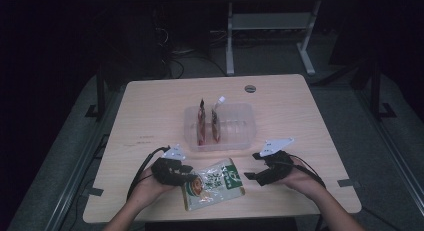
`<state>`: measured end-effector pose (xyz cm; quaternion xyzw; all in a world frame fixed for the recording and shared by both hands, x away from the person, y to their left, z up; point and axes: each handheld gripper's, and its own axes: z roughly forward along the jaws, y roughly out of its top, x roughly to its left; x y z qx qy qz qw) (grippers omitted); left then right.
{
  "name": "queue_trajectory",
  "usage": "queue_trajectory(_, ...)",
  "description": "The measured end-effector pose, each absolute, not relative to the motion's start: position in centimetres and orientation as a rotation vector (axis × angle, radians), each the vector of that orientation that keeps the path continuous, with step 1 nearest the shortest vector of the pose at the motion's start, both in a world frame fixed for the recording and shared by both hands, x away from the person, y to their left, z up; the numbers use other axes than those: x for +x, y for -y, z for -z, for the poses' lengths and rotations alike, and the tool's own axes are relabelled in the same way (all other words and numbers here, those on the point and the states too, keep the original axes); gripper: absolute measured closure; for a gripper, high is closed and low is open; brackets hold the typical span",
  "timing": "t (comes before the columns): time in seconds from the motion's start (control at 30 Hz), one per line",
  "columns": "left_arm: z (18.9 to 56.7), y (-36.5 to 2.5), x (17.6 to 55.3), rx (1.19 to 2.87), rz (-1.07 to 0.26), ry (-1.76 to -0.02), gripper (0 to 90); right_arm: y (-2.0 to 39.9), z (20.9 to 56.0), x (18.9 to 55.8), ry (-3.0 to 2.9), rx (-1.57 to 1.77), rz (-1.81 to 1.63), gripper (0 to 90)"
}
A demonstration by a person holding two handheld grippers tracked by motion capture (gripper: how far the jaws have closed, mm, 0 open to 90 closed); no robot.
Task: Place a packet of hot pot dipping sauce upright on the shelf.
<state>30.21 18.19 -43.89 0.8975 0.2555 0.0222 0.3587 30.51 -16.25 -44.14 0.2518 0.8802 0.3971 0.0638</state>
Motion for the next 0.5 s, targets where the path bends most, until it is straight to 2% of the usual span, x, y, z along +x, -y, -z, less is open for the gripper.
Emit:
queue_trajectory(0.23,44.5,-17.6,31.0,2.323,-0.086,-0.659,41.2,16.3,44.1,30.5,-2.654,0.77,-1.198,23.4)
queue_trajectory(0.37,43.9,-17.8,31.2,2.288,-0.12,-0.643,38.7,16.4,44.2,30.4,-2.651,0.76,-1.195,23.5)
queue_trajectory(0.5,44.2,-17.0,32.0,2.334,-0.12,-0.605,33.2,16.4,44.2,30.4,-2.651,0.759,-1.193,23.5)
